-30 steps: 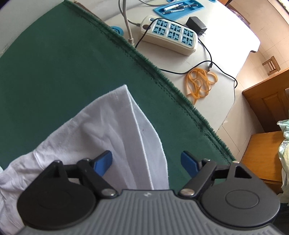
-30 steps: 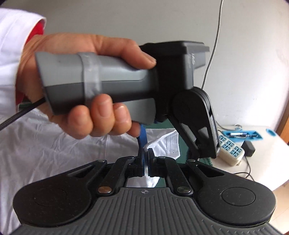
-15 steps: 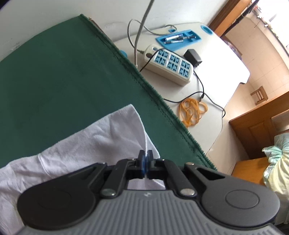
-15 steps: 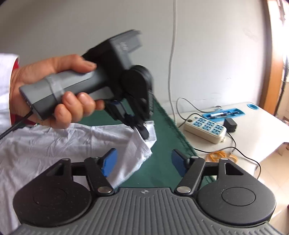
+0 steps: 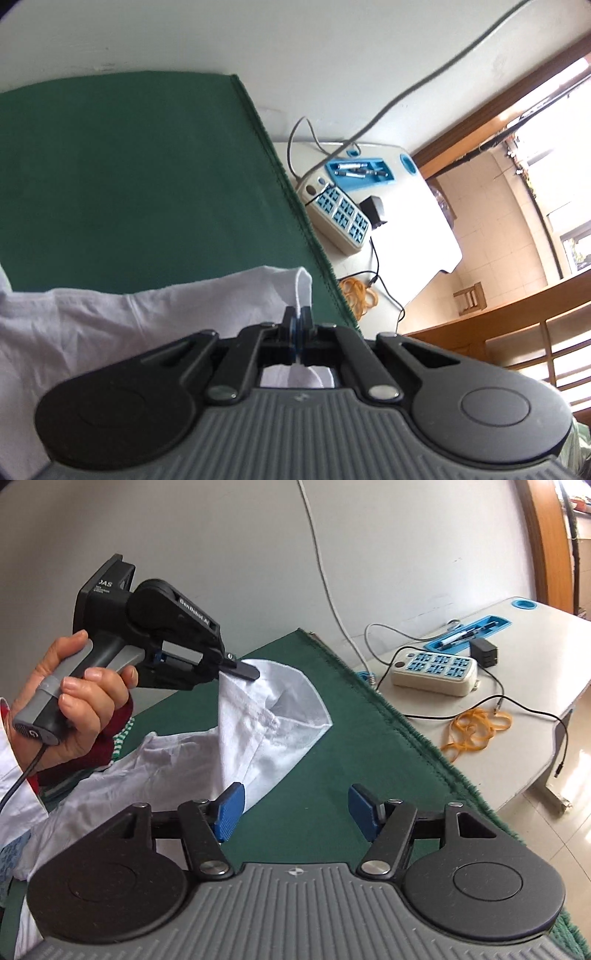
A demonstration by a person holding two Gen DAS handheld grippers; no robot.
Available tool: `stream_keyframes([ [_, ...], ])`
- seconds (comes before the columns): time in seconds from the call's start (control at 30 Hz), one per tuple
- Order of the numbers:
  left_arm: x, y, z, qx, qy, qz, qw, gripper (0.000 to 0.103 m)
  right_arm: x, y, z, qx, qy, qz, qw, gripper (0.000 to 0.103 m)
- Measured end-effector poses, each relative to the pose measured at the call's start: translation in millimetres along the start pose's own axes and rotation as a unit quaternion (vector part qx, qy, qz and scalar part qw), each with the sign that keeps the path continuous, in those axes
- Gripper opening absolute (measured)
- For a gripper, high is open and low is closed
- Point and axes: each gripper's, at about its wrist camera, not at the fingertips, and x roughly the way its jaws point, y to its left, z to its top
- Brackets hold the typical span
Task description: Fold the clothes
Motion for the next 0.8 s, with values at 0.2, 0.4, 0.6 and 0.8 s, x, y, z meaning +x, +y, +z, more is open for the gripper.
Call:
stream_keyframes([
  [0.2, -39.9, 32.3, -12.5, -0.04, -0.031, -0.004, 0.9987, 0.0, 37.6, 40.9, 15.6, -0.038, 0.031, 0.058, 0.997, 0.079],
  [0.4, -43.9, 54.7, -25.5, -0.081, -0.045, 0.008, 0.9957, 0.0, 83.4, 74.4, 39.4, -0.039, 0.029, -0.011, 0.999, 0.044],
  [0.6, -65.6, 69.9, -43.9, -0.091, -0.069, 0.007, 0.9934, 0.0, 67.1, 106.3, 36.1, -0.11, -0.017, -0.016, 0.994, 0.001],
  [0.8, -118.0, 107.6, -84.4, -0.114, -0.119, 0.005, 0.9863, 0.0, 22.7, 168.2, -1.5, -0.31, -0.069, 0.062, 0.946, 0.001],
])
